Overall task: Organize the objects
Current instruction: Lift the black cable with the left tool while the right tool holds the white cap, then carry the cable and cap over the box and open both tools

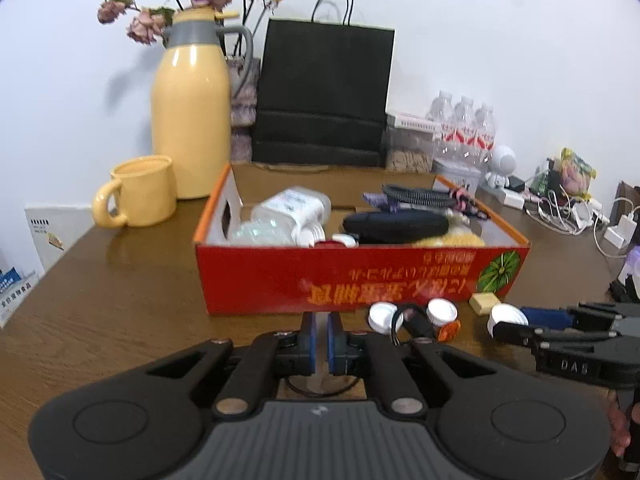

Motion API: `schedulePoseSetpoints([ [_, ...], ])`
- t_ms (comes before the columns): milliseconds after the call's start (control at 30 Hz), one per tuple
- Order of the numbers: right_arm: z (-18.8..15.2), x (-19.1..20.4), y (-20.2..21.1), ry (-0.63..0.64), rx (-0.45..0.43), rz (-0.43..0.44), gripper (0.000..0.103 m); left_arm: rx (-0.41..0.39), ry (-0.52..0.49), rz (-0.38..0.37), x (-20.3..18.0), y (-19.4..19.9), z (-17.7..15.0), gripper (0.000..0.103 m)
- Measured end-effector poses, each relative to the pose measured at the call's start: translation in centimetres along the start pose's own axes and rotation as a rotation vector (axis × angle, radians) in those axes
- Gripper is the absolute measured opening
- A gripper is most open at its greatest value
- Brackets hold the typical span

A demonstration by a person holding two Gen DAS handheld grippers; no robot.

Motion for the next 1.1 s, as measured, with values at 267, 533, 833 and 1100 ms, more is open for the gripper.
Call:
schedulePoseSetpoints([
  [267,1.3,1.0,1.0,-0.008,-0.046,0.016,0.041,-0.055,0.005,-0.021,-0.2,0.9,2.2,0.004],
  [533,5.3,3.0,0.7,0.014,-0.116,0.037,0.041,-0.105,0.009,-0.042,-0.2,-0.2,5.2,0.004],
  [833,10.1,5.6,-3.0,0.054,-0.154,0.047,0.042,-0.135,0.004,-0.048,0.5,-4.2,8.6,0.004],
  [1100,12.0,6.6,-7.5,0.08,-0.135,0.048,0.042,-0.13,0.003,-0.026,1.6,-8.6,10.7,0.004],
])
Point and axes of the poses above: each gripper's, at about its wrist camera, not at the fingertips, and y roughly against the way its jaws point, x to its left, z to its top, the point moved 3 cm from there along -y, roughly the way its jaws point, and after that the axes turned 3 degrees about -x, right-handed, at the moved point
